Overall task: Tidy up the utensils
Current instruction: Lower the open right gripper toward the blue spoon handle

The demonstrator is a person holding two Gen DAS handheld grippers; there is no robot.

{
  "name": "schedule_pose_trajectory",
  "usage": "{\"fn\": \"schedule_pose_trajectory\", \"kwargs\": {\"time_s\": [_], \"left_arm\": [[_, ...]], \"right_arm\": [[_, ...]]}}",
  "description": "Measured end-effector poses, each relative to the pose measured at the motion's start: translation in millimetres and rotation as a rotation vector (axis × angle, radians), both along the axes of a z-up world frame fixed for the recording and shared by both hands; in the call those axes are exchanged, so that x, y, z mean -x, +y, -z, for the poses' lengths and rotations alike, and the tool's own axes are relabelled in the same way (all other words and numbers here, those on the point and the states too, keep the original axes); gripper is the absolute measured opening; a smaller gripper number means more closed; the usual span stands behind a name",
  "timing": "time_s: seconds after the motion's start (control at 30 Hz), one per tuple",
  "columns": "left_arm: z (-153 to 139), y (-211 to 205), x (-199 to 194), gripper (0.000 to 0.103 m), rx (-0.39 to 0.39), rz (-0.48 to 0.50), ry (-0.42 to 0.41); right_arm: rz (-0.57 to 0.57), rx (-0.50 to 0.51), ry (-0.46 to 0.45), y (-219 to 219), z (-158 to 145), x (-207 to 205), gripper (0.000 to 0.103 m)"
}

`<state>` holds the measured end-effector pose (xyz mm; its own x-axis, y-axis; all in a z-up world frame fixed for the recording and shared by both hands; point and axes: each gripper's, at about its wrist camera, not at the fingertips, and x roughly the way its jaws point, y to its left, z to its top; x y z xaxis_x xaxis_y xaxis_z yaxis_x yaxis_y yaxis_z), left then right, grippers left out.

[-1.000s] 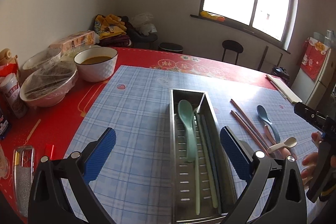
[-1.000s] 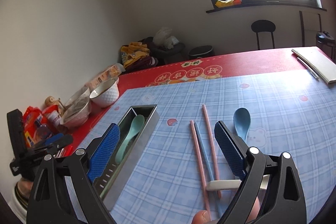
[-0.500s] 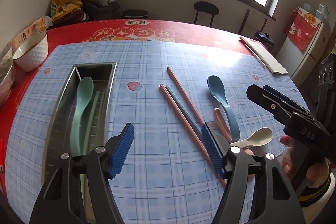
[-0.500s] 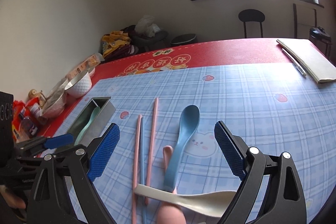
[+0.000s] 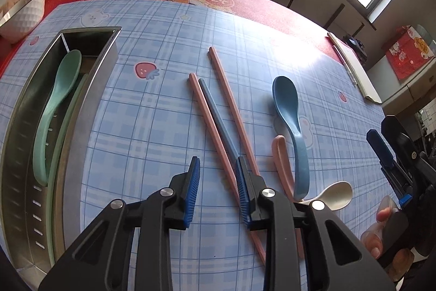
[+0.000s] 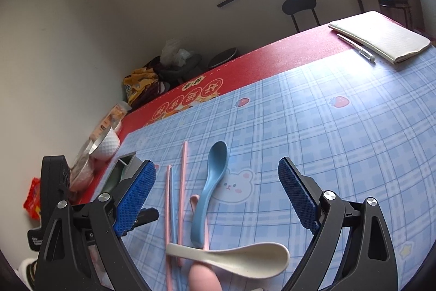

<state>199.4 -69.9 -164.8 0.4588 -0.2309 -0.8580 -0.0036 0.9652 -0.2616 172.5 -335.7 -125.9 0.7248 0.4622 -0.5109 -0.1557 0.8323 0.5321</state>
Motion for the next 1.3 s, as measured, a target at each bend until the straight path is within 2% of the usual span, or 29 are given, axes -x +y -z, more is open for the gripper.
{"fn": "schedule_pose_trajectory", "kwargs": {"time_s": [0.13, 0.2, 0.33, 0.5, 0.57, 0.77, 1.03, 1.17, 1.3], "left_arm": [[4, -6, -5, 0.025, -0.012, -0.004, 0.009], [5, -9, -6, 0.019, -0.009, -0.007, 0.009], [8, -15, -8, 0.015, -0.016, 0.001, 0.009], [9, -18, -10, 0.015, -0.027, 0.007, 0.003], [10, -20, -11, 0.009, -0.038, 0.02, -0.003], [7, -10, 6, 0.005, -0.071, 0.059, 0.005], [10, -7, 23, 0.009, -0.14, 0.092, -0.032], [12, -18, 29, 0.009, -0.211, 0.11, -0.091], [13, -17, 31, 0.009, -0.208, 0.112, -0.123]], "right_arm": [[0.015, -0.02, 0.001, -4, 0, 1, 0.089], [0.021, -0.022, 0.006, -5, 0, 1, 0.089], [0.016, -0.029, -0.002, -4, -2, 3, 0.089], [0.018, -0.044, -0.001, -7, -3, 3, 0.089], [0.02, -0.05, 0.005, -8, -2, 2, 0.089], [0.025, -0.065, 0.014, -11, 1, 2, 0.089], [-0.003, -0.063, -0.002, -3, -3, 5, 0.089], [-0.002, -0.062, 0.005, -2, -1, 5, 0.089], [0.001, -0.067, 0.012, -3, 1, 3, 0.089]]}}
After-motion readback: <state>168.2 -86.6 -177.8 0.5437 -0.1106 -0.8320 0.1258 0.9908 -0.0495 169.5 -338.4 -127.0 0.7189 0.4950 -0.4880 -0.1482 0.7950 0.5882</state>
